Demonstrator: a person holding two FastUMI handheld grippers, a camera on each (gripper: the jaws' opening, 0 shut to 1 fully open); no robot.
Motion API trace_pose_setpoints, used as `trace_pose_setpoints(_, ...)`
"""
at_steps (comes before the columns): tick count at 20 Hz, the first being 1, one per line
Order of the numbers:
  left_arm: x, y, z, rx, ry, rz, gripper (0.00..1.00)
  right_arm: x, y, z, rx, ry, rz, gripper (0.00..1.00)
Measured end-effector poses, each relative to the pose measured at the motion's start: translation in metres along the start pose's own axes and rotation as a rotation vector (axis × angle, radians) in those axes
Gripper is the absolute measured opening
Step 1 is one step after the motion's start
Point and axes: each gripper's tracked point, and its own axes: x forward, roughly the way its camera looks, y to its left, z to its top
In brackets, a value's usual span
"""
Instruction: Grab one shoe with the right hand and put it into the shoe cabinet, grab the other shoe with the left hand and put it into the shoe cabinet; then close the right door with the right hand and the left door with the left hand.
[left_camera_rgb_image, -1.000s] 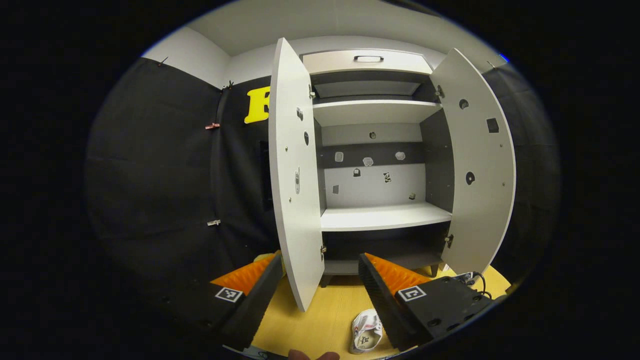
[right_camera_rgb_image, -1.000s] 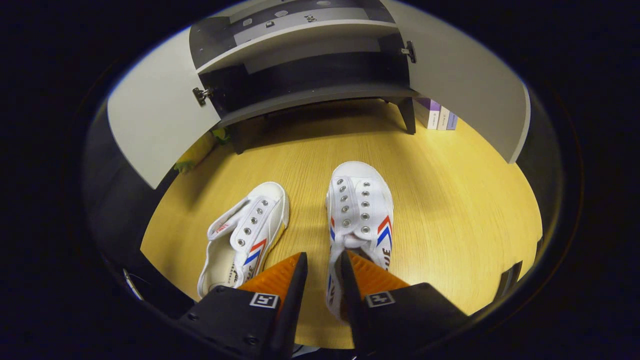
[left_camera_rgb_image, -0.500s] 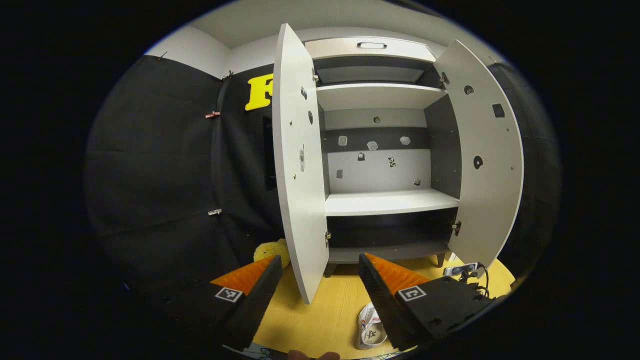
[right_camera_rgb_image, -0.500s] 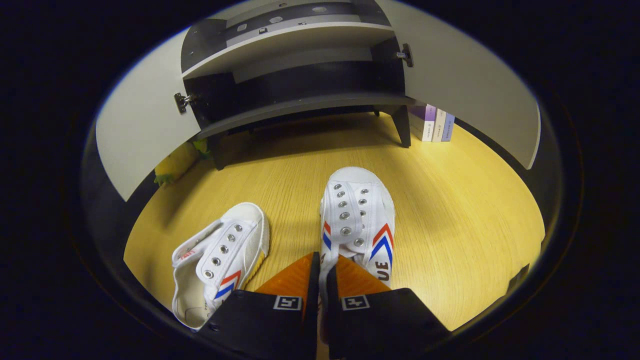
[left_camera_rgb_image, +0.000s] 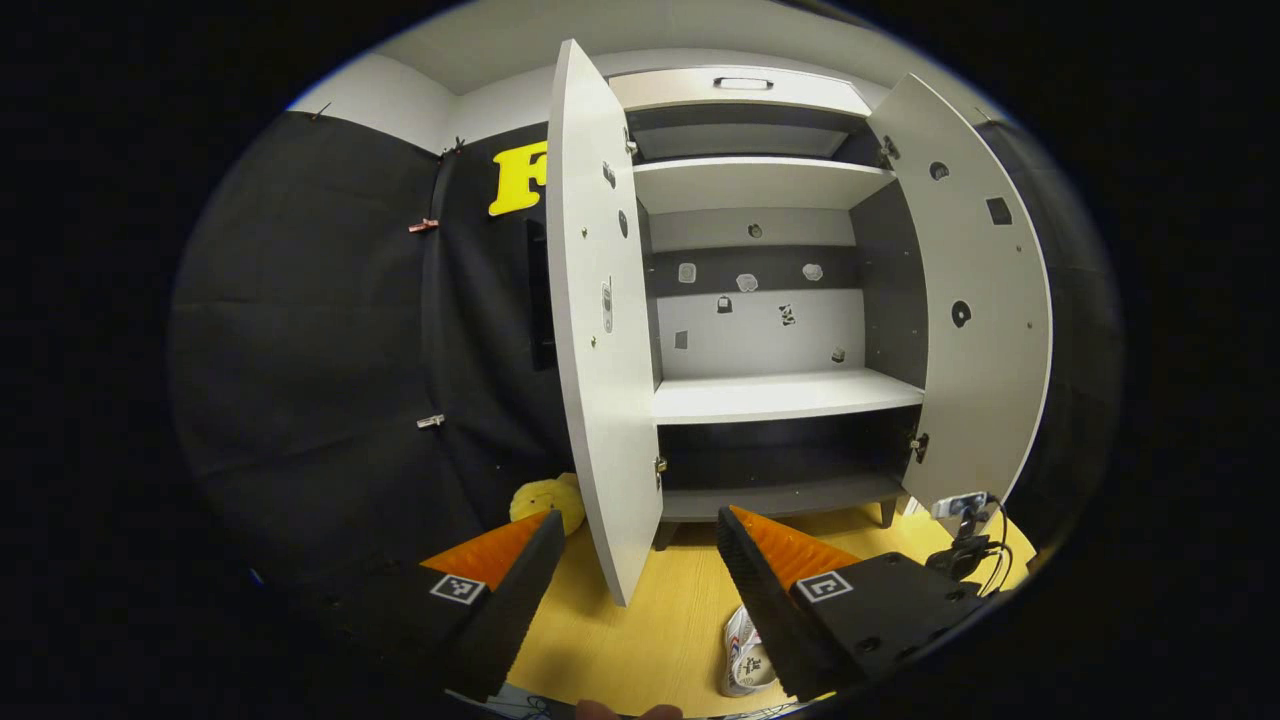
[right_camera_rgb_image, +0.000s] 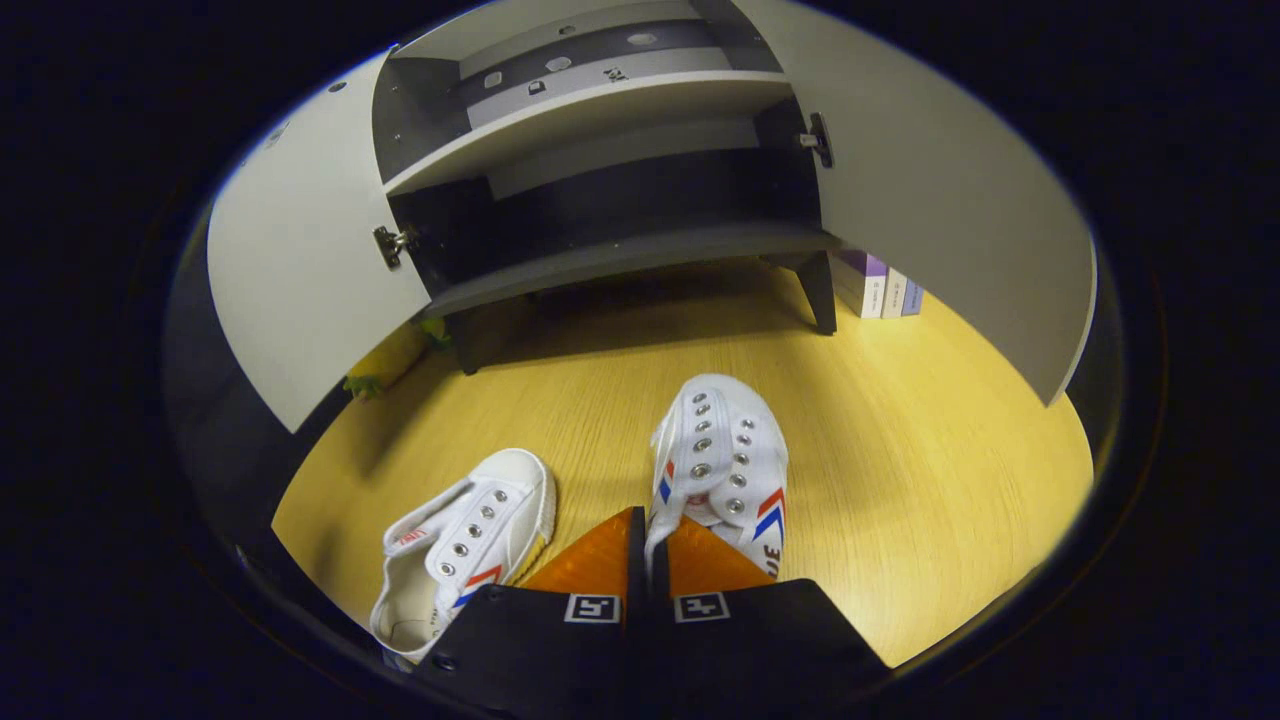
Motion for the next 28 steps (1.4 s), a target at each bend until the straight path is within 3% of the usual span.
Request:
trace_pose_setpoints(8, -0.006, 0.002, 0.016, -0.003, -0.034, 0.005, 0.96, -0.038, 0.011, 0.044, 0.054, -0.047, 0.035, 0.05)
trace_pose_setpoints(19, -0.011, -0.006, 0.038, -0.020, -0.071, -0.048, 0.96, -0.125, 0.093, 0.233, 0.062, -0.279, 0.113, 0.05)
trace_pose_setpoints(28, 0.006, -0.007, 0.049, -0.048, -0.089, -0.100, 0.96, -0.076, 0.113, 0.383, -0.009, -0.433, 0.062, 0.04)
